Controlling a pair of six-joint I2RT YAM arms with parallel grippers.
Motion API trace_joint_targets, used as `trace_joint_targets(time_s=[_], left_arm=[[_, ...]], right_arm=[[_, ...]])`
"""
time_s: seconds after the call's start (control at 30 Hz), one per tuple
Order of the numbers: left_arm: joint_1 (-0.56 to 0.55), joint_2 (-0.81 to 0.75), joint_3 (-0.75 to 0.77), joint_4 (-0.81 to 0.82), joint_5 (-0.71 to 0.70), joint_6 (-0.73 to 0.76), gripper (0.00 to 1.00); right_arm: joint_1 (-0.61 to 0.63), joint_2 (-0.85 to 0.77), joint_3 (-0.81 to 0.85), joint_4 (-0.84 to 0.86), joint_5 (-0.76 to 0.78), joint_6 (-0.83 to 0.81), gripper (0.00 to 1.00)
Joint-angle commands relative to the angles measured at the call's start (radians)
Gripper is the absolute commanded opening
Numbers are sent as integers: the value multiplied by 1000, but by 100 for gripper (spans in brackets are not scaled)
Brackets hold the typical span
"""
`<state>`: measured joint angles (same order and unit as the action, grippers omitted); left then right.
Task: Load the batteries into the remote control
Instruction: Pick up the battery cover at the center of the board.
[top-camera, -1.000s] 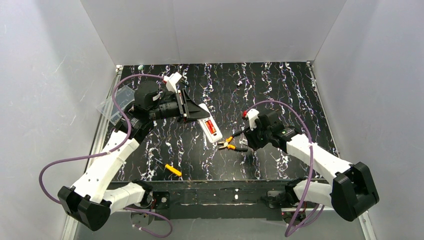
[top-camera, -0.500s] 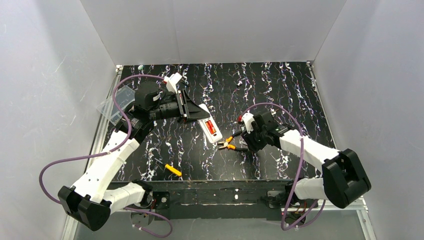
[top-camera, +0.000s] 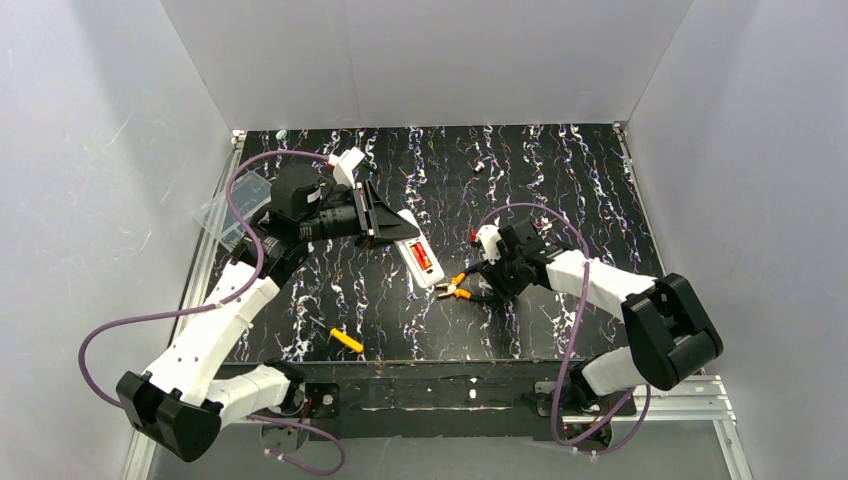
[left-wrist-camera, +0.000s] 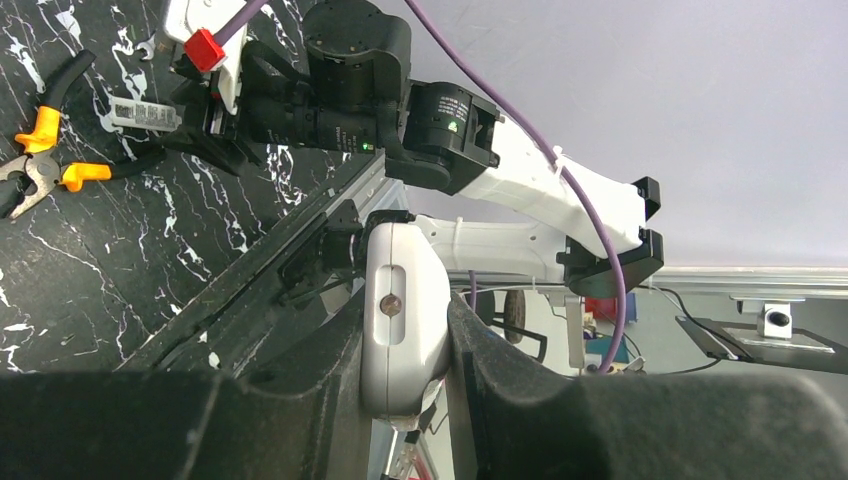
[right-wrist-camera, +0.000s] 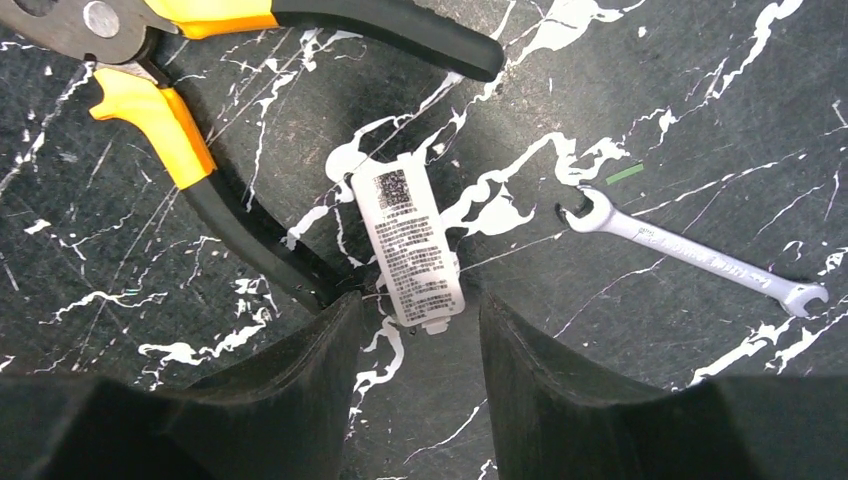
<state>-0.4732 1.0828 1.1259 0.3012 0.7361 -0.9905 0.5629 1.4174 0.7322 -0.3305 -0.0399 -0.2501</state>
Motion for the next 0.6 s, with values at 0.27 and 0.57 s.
trace_joint_targets(time_s=[0.27, 0.57], left_arm=[[5, -18, 16, 18, 42, 13, 0], [5, -2, -4, 33, 29, 19, 0]], right_arm=[[-2, 77, 77, -9, -46, -34, 46], [-3, 30, 88, -47, -41, -7, 34]])
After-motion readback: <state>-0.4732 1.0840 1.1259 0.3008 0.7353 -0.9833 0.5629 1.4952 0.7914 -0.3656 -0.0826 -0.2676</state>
